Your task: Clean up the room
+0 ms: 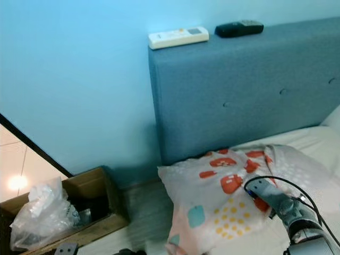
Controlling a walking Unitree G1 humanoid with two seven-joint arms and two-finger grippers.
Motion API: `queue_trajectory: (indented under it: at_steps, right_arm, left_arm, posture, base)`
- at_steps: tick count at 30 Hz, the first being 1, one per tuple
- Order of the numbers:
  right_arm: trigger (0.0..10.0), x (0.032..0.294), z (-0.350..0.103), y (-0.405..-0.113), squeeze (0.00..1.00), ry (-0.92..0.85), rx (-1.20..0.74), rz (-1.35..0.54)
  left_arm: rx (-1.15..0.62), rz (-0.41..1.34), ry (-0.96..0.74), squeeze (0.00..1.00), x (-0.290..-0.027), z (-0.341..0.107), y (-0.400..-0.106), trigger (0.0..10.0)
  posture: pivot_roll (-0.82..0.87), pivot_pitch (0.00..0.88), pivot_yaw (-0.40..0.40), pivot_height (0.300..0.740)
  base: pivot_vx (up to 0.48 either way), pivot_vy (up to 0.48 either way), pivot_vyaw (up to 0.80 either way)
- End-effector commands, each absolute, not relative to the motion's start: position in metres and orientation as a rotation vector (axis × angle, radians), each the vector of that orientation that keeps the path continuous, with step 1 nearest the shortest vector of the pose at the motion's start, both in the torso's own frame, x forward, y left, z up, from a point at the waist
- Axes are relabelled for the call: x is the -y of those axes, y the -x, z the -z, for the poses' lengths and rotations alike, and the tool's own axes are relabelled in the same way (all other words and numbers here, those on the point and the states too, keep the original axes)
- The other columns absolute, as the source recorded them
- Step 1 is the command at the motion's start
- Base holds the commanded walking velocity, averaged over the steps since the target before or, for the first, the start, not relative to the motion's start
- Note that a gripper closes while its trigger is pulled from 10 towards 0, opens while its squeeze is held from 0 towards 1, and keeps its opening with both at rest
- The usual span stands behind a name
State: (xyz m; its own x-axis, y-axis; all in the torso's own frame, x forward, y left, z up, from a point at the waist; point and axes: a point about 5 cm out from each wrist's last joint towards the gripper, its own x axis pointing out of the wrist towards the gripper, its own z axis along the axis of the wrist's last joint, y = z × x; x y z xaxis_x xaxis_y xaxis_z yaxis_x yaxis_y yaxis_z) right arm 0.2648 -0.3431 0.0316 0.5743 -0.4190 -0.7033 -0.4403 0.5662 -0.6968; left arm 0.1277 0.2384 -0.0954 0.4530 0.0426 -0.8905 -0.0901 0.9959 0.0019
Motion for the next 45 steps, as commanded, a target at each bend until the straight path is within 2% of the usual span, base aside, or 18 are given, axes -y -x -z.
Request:
queue_trajectory:
  at_steps: [1, 4, 12, 18, 22, 23, 24, 25, 26, 27, 34, 39, 42, 43, 44, 45]
  right_arm:
    - [10.0, 0.355, -0.032, -0.256, 1.0, 1.054, -1.043, 0.033]
    - [10.0, 0.367, -0.047, -0.259, 1.0, 1.115, -1.034, 0.126]
    - [10.0, 0.378, -0.065, -0.267, 1.0, 1.173, -1.006, 0.205]
    - [10.0, 0.38, -0.079, -0.274, 1.0, 1.115, -1.07, 0.098]
    - [10.0, 0.38, -0.083, -0.268, 1.0, 1.02, -1.16, -0.1]
    - [10.0, 0.379, -0.083, -0.265, 0.95, 1.002, -1.182, -0.161]
    - [10.0, 0.379, -0.083, -0.265, 0.95, 1.002, -1.182, -0.161]
    - [10.0, 0.38, -0.09, -0.261, 0.15, 1.01, -1.193, -0.214]
    - [10.0, 0.38, -0.09, -0.261, 0.15, 1.01, -1.193, -0.214]
    - [10.0, 0.381, -0.095, -0.261, 0.0, 1.009, -1.193, -0.207]
    - [10.0, 0.372, -0.125, -0.26, 0.0, 1.029, -1.138, -0.285]
    - [10.0, 0.37, -0.137, -0.265, 0.0, 1.053, -1.094, -0.268]
    - [10.0, 0.341, -0.151, -0.304, 0.0, 0.992, -0.77, -0.195]
    - [10.0, 0.329, -0.149, -0.315, 0.0, 0.911, -0.685, -0.181]
    - [10.0, 0.329, -0.149, -0.315, 0.0, 0.911, -0.685, -0.181]
    - [10.0, 0.314, -0.142, -0.326, 0.0, 0.789, -0.606, -0.161]
  left_arm:
    - [-1.149, -0.093, 0.071, 0.0, -0.235, 0.101, -0.114, 10.0]
    - [-1.145, -0.092, 0.077, 0.0, -0.233, 0.1, -0.12, 10.0]
    - [-1.141, -0.087, 0.102, 0.0, -0.229, 0.099, -0.125, 10.0]
    - [-1.144, -0.066, 0.131, 0.0, -0.225, 0.099, -0.129, 10.0]
    - [-1.158, -0.047, 0.147, 0.0, -0.223, 0.099, -0.131, 10.0]
    - [-1.158, -0.043, 0.15, 0.0, -0.222, 0.099, -0.131, 10.0]
    - [-1.158, -0.043, 0.15, 0.0, -0.222, 0.099, -0.131, 10.0]
    - [-1.154, -0.036, 0.16, 0.0, -0.219, 0.099, -0.134, 10.0]
    - [-1.154, -0.036, 0.16, 0.0, -0.219, 0.099, -0.134, 10.0]
    - [-1.152, -0.033, 0.163, 0.0, -0.218, 0.098, -0.135, 10.0]
    - [-1.145, -0.018, 0.177, 0.0, -0.212, 0.098, -0.141, 10.0]
    - [-1.145, -0.016, 0.179, 0.0, -0.212, 0.097, -0.142, 10.0]
    - [-1.15, -0.016, 0.178, 0.0, -0.211, 0.098, -0.141, 10.0]
    - [-1.152, -0.016, 0.177, 0.0, -0.211, 0.098, -0.141, 10.0]
    - [-1.152, -0.016, 0.177, 0.0, -0.211, 0.098, -0.141, 10.0]
    - [-1.152, -0.016, 0.177, 0.0, -0.211, 0.098, -0.142, 10.0]
  posture:
    - [0.08, 0.176, -0.007, 0.74]
    - [0.07, 0.148, -0.005, 0.74]
    - [0.07, 0.123, -0.007, 0.74]
    - [0.07, 0.078, 0.004, 0.74]
    - [0.06, 0.065, 0.011, 0.74]
    - [0.06, 0.065, 0.011, 0.74]
    - [0.06, 0.065, 0.011, 0.74]
    - [0.05, 0.058, 0.01, 0.74]
    - [0.05, 0.058, 0.01, 0.74]
    - [0.05, 0.058, 0.01, 0.74]
    - [0.05, 0.049, 0.013, 0.74]
    - [0.05, 0.043, 0.012, 0.74]
    - [0.04, 0.036, 0.013, 0.74]
    - [0.04, 0.033, 0.011, 0.74]
    - [0.04, 0.033, 0.011, 0.74]
    - [0.04, 0.026, 0.009, 0.74]
  base:
    - [0.0, 0.0, 0.0]
    - [0.0, 0.0, 0.0]
    - [0.0, 0.0, 0.0]
    - [0.0, 0.0, 0.0]
    - [0.0, 0.0, 0.0]
    - [0.0, 0.0, 0.0]
    - [0.0, 0.0, 0.0]
    - [0.0, 0.0, 0.0]
    - [0.0, 0.0, 0.0]
    - [0.0, 0.0, 0.0]
    - [0.0, 0.0, 0.0]
    - [0.0, 0.0, 0.0]
    - [0.0, 0.0, 0.0]
    - [0.0, 0.0, 0.0]
    - [0.0, 0.0, 0.0]
    - [0.0, 0.0, 0.0]
